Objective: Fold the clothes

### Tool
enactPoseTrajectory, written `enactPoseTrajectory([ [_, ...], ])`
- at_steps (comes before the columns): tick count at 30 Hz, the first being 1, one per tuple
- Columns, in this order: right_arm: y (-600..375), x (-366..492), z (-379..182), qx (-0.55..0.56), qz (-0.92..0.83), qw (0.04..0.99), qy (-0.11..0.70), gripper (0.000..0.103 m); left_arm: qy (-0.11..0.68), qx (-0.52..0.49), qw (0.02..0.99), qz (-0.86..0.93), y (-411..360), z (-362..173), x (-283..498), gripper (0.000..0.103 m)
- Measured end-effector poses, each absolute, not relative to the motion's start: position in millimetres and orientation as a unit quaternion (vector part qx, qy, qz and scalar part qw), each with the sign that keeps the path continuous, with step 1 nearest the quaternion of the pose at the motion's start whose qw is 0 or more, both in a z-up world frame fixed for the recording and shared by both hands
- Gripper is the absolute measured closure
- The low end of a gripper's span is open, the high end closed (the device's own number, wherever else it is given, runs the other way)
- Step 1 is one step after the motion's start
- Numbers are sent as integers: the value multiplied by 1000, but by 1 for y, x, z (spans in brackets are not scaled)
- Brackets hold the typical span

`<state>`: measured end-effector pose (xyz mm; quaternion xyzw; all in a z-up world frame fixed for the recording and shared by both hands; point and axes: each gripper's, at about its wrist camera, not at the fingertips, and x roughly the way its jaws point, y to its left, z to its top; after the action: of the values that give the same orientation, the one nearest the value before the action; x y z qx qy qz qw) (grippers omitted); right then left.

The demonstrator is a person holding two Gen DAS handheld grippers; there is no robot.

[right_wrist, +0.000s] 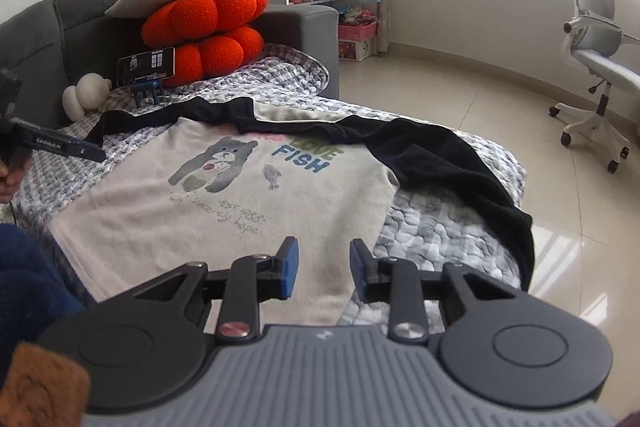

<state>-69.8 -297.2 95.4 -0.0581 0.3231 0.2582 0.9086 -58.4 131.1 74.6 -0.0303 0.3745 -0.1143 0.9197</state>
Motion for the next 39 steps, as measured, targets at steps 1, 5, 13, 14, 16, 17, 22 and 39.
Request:
enactPoseTrajectory([
  [1,-291,-55,94,-59,263,905,330,70,375,-27,919,-122,126,75,-47,59],
  [5,-264,0,85,-69,278,890,354,71,377,-17,913,-154,107,74,-3,59],
  [13,-213,79,52,-120,283,871,384,70,406,-28,892,-199,78,54,71,54],
  [14,-212,85,49,-123,282,872,381,71,407,-21,891,-199,74,50,77,53],
  [16,-209,96,44,-125,280,875,374,71,414,-10,890,-193,69,43,90,53],
  [17,-209,101,43,-123,278,878,370,71,417,-4,889,-190,68,41,96,53],
  [22,-206,129,44,-120,260,892,350,73,408,-4,895,-183,77,45,130,54],
  [39,-212,188,45,-55,157,937,308,76,358,-23,930,-78,131,59,160,53],
])
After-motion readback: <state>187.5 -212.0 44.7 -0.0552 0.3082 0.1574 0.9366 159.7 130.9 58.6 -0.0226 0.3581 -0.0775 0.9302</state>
